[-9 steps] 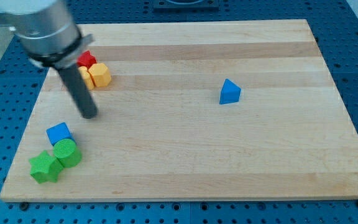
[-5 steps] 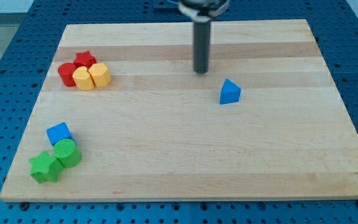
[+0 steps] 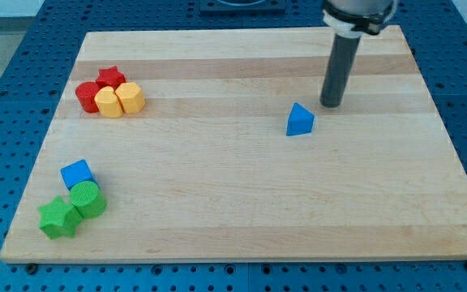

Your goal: Push the blue triangle closer to green circle

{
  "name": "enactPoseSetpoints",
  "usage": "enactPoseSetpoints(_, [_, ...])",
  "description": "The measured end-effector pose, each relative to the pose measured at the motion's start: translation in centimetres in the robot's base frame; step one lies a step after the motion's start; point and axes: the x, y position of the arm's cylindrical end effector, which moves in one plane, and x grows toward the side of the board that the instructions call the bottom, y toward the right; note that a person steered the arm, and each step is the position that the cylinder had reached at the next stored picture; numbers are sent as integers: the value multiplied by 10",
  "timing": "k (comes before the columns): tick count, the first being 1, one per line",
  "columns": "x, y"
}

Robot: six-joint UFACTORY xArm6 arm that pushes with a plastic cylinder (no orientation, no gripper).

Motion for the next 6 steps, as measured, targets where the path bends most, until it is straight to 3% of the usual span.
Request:
enactPoseSetpoints(3, [30, -70])
enactPoseSetpoints(6, [100, -130])
